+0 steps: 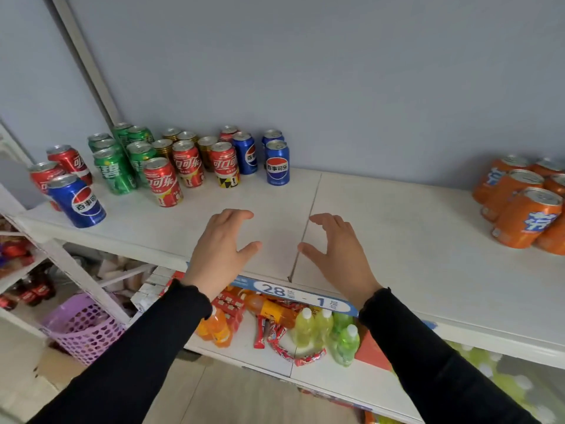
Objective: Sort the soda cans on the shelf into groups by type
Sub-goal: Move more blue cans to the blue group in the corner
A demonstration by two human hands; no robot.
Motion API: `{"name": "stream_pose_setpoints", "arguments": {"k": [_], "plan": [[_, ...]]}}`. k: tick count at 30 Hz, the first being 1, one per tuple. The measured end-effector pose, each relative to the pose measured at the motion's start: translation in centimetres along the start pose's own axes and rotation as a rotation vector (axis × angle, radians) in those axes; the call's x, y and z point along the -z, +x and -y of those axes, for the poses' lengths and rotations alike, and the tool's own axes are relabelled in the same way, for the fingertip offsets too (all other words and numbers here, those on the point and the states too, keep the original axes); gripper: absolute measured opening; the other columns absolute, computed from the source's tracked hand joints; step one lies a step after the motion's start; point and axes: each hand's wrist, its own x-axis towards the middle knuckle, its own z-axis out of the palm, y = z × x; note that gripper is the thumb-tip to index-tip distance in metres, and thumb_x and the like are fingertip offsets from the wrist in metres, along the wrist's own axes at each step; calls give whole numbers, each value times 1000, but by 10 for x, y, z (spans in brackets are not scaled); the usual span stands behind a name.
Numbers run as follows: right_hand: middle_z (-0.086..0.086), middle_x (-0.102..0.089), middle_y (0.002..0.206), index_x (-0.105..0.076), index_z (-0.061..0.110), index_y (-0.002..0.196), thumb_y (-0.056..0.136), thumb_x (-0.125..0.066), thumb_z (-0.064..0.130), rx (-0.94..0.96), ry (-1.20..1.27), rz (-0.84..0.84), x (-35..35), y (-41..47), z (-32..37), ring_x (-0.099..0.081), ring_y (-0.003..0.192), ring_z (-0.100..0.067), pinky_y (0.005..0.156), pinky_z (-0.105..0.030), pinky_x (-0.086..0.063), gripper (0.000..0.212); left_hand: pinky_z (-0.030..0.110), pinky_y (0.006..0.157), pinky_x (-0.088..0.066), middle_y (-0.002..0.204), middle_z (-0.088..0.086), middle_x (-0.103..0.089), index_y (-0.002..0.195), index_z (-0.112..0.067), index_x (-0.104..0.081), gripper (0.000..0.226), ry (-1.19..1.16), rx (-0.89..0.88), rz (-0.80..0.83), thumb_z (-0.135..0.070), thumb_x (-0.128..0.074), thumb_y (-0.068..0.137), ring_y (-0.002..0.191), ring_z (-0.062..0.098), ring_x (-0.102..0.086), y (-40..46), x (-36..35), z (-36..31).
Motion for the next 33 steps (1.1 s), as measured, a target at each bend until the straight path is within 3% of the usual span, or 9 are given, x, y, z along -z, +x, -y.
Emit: {"name": "stream_pose_setpoints", "arguments": {"k": [7, 13, 20, 25, 33], "plan": [[3, -54, 134, -42, 23, 143, 88, -72, 38, -129, 127, -25, -34, 60, 29, -53, 115, -12, 88, -21, -39, 65, 35, 107, -37, 146, 3, -46, 145, -19, -44, 63, 47, -52, 4, -36, -70, 90, 134, 23, -41, 73, 27, 44], [1, -50, 140, -37, 21, 147, 86, -76, 38, -263, 243, -84, -62, 131, 21, -53, 119, -14, 89, -23, -42, 74, 38, 101, -41, 141, 9, -49, 141, -15, -46, 64, 120, -75, -9, -35, -74, 86, 127, 28, -47, 172, 23, 71], [-5, -46, 146, -32, 17, 149, 81, -82, 31, -365, 294, -116, -106, 201, -1, -49, 129, -21, 103, -38, -48, 86, 43, 101, -45, 135, 13, -53, 138, -12, -48, 70, 232, -22, 28, -48, -72, 83, 121, 31, -51, 267, -1, 101], [-4, -53, 135, -40, 17, 140, 76, -85, 29, -387, 302, -199, -134, 232, -11, -54, 122, -21, 101, -42, -52, 80, 43, 96, -46, 129, 16, -50, 133, -6, -49, 75, 352, 7, 106, -57, -70, 83, 116, 32, -53, 307, -10, 105], [-5, -60, 126, -46, 13, 135, 77, -84, 28, -481, 293, -319, -157, 251, -9, -58, 113, -22, 89, -29, -51, 71, 45, 84, -55, 121, 14, -39, 117, -5, -55, 80, 509, -97, 175, -67, -77, 70, 92, 31, -59, 331, -14, 102]]}}
